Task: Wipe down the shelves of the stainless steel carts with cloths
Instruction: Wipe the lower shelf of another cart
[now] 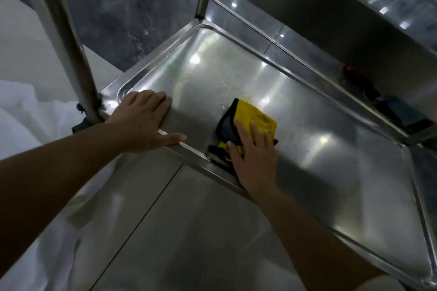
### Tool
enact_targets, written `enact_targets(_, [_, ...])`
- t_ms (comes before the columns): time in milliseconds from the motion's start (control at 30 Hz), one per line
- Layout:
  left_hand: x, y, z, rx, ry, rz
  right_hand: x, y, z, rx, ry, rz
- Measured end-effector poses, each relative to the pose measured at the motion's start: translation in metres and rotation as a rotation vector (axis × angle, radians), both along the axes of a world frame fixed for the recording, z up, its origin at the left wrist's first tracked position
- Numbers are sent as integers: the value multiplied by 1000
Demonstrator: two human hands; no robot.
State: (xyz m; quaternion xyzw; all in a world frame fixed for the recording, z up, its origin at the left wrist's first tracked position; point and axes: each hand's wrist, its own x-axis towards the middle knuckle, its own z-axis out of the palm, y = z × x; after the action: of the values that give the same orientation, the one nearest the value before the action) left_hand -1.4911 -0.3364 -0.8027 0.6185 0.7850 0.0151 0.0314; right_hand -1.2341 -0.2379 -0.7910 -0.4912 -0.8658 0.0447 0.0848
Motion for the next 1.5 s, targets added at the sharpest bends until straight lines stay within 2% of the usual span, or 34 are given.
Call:
enact_targets(67, [2,0,-7,27,6,21,15,29,1,29,23,-48])
enact_targets(167, [6,3,-11,22,-23,35,16,74,3,-88,97,-210])
enact_targets(333, [2,5,-13,16,-47,56,-45,116,11,-236,171,-290])
enact_targets(433, [3,6,-13,12,-38,57,-87,95,6,-237,144,-127])
enact_targets(533, [3,5,-13,14,-62,76,-101,58,-3,-147,100,91])
enact_targets(633, [3,5,-11,-11,-92,70,-69,43,-4,-52,80,307])
enact_targets(700, [3,5,-9,-32,-96,59,-35,50,-3,-35,55,327])
enact_targets(900, [3,4,-1,-84,-106,41,57,75,1,-42,119,-117])
enact_targets(1033, [6,2,4,-121,-127,58,23,63,5,-91,149,-521])
enact_targets(1067, [7,2,5,-126,-127,64,6,59,6,-117,157,-567])
enact_targets(1133, [7,1,7,-127,-120,75,-28,45,5,-119,124,-466])
enact_targets(1267, [5,-2,11,-159,-127,52,-64,3,-1,-111,123,30])
enact_targets(1400, [0,-4,10,-186,-101,5,-16,-2,10,-191,141,475])
enact_targets(1500, [1,-5,7,-172,-100,-4,41,17,14,-156,69,509])
